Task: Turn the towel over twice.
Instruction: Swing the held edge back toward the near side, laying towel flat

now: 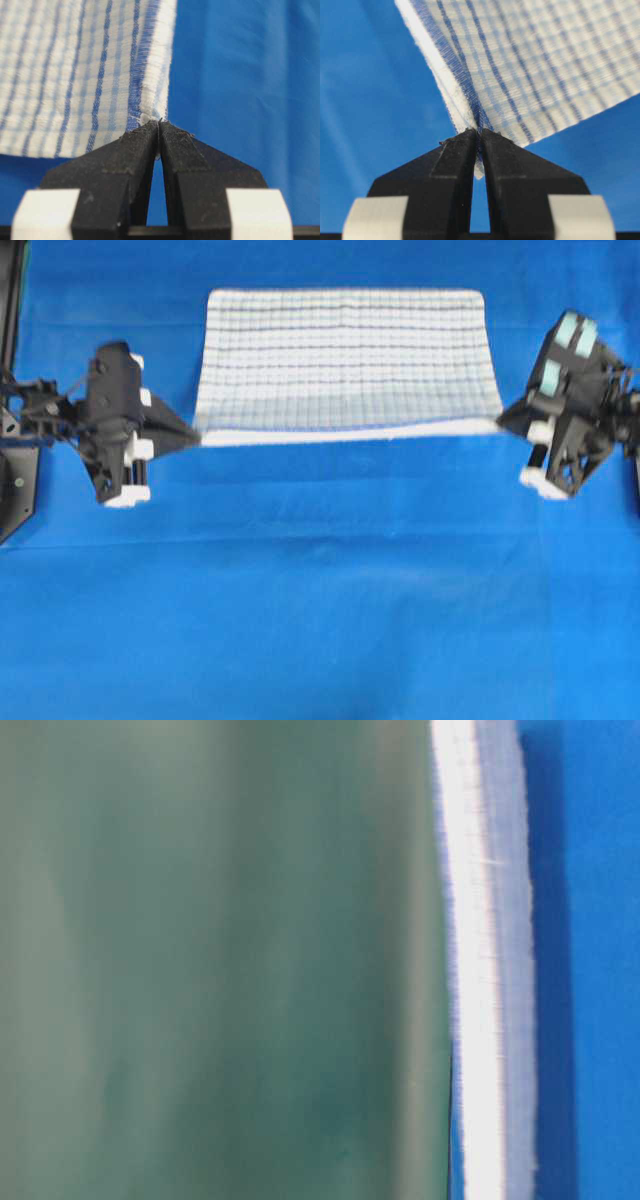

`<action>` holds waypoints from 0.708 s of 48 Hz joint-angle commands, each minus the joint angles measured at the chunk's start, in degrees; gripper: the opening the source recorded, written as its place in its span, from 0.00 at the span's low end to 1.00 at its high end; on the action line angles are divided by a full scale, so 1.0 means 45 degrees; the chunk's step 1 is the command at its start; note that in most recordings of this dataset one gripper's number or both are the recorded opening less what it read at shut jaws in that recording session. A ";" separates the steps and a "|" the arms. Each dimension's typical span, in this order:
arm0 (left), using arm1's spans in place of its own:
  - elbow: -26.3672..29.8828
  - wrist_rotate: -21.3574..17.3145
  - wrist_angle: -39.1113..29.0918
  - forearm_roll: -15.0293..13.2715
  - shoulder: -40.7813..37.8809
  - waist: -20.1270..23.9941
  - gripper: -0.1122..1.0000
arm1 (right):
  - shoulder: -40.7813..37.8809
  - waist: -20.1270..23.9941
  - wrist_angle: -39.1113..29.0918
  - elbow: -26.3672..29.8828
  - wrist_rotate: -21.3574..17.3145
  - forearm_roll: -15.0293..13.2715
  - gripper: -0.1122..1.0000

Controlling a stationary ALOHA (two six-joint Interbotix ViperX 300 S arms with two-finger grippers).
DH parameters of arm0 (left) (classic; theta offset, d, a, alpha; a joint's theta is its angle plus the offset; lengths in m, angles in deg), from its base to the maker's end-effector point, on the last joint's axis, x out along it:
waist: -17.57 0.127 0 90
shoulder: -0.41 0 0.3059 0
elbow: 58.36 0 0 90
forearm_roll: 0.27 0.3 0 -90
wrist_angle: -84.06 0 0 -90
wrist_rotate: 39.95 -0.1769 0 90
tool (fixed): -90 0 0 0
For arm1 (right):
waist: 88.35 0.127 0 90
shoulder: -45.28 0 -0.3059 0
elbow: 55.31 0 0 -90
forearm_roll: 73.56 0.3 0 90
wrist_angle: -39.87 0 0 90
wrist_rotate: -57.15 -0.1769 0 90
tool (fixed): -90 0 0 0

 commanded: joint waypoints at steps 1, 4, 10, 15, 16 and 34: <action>0.0078 0.0176 0.0039 -0.0020 -0.0371 -0.0508 0.12 | -0.0352 0.0449 0.0586 -0.0059 -0.0469 0.0020 0.17; 0.0059 0.0352 0.0039 -0.0020 -0.0645 -0.0879 0.12 | -0.0742 0.0781 0.1094 -0.0234 -0.0918 0.0020 0.17; 0.0020 0.0488 0.0078 -0.0020 -0.1191 -0.1602 0.12 | -0.1426 0.1250 0.1914 -0.0352 -0.1465 0.0020 0.17; 0.0059 0.0605 0.0137 -0.0020 -0.1602 -0.1934 0.12 | -0.1895 0.1523 0.2266 -0.0313 -0.1758 0.0020 0.17; 0.0078 0.0625 0.0137 -0.0020 -0.1680 -0.1992 0.12 | -0.2012 0.1582 0.2285 -0.0293 -0.1816 0.0020 0.17; 0.0176 0.0664 0.0137 -0.0020 -0.2148 -0.2305 0.12 | -0.2832 0.2051 0.2383 -0.0078 -0.2344 0.0039 0.17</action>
